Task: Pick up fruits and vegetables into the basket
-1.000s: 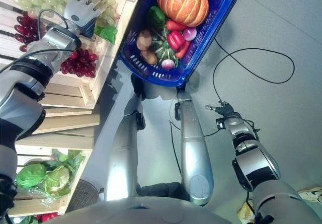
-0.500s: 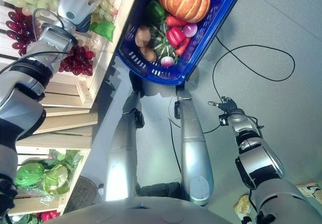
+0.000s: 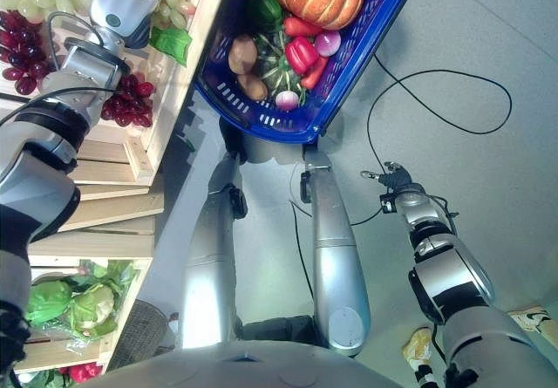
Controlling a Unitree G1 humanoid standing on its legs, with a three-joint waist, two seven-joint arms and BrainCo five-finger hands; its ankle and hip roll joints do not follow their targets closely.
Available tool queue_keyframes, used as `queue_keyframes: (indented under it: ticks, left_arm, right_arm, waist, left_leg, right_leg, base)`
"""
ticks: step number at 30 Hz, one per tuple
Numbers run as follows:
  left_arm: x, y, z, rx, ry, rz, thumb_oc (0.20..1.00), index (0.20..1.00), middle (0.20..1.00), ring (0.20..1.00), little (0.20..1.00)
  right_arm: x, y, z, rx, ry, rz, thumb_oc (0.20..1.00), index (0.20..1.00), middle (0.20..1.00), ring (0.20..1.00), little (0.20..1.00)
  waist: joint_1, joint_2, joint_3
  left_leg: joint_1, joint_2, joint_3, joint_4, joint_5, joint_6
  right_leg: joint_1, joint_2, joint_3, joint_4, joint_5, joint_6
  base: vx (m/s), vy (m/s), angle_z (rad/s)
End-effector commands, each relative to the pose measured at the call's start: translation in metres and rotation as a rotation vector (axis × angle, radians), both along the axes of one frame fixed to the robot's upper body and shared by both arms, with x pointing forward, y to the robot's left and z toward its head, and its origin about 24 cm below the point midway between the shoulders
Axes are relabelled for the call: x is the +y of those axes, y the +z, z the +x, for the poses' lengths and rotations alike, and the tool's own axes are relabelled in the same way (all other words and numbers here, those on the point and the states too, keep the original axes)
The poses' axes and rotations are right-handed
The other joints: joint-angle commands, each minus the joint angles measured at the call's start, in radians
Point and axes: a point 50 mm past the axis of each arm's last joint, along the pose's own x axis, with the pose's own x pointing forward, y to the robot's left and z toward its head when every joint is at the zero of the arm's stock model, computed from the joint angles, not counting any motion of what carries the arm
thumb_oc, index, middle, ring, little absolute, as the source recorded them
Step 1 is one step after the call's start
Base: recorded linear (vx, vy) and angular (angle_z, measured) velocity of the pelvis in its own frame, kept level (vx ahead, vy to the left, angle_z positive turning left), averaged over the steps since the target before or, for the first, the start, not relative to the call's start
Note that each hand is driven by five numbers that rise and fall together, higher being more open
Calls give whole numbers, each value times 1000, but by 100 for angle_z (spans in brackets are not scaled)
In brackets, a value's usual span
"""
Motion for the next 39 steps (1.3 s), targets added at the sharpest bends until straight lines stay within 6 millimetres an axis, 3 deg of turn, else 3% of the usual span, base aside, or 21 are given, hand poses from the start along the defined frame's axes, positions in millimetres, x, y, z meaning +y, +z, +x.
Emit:
queue_keyframes:
  ticks: [1, 4, 5, 6, 24, 34, 39]
  left_arm:
    - [41, -12, -8, 17, 187, -25, 1000, 1000, 1000, 1000, 1000]
    - [42, -13, -8, 22, 195, -34, 1000, 1000, 1000, 1000, 1000]
    - [43, -14, -8, 31, 203, -41, 316, 316, 316, 316, 316]
    - [43, -13, -7, 34, 205, -46, 200, 200, 200, 200, 200]
    - [44, -25, -8, 64, 192, -162, 200, 200, 200, 200, 200]
    - [50, -32, -14, -35, 42, -730, 200, 200, 200, 200, 200]
    - [49, -42, -16, -31, -16, -857, 200, 200, 200, 200, 200]
  right_arm:
    - [-13, -13, -17, 52, -30, -11, 1000, 1000, 1000, 1000, 1000]
    - [-13, -12, -16, 50, -26, -13, 1000, 1000, 1000, 1000, 1000]
    - [-14, -12, -16, 49, -25, -13, 1000, 1000, 1000, 1000, 1000]
    - [-14, -12, -16, 48, -25, -14, 1000, 1000, 1000, 1000, 1000]
    - [-18, -14, -20, 48, -25, -8, 1000, 1000, 1000, 1000, 1000]
    - [-15, -27, -30, 65, -40, 17, 1000, 1000, 1000, 1000, 1000]
    - [-14, -32, -34, 76, -51, 27, 1000, 1000, 1000, 1000, 1000]
  waist:
    - [17, -37, -37]
    - [16, -37, -37]
    - [16, -36, -37]
    - [16, -35, -37]
    - [22, -26, -37]
    - [42, -16, -37]
    - [56, -10, -37]
  left_leg:
    - [-31, -4, -5, 138, -131, -21]
    - [-35, -4, -5, 138, -131, -22]
    - [-38, -5, -6, 141, -132, -22]
    - [-38, -5, -5, 140, -132, -21]
    - [13, -8, 1, 119, -125, -21]
    - [108, -10, 5, 81, -118, -22]
    - [157, -15, 5, 61, -117, -24]
  right_leg:
    - [26, 28, 36, -157, 126, 83]
    - [23, 27, 37, -157, 126, 84]
    - [20, 27, 37, -155, 125, 84]
    - [20, 27, 37, -156, 125, 84]
    - [66, 26, 30, -163, 121, 82]
    - [159, 21, 12, -173, 104, 81]
    - [210, 13, -1, -183, 95, 80]
  base:
    - [0, 0, 0]
    - [3, 20, -3]
    - [0, 0, 0]
    - [0, 0, 0]
    - [0, 0, -1]
    - [3, -38, -1]
    - [6, -13, 2]
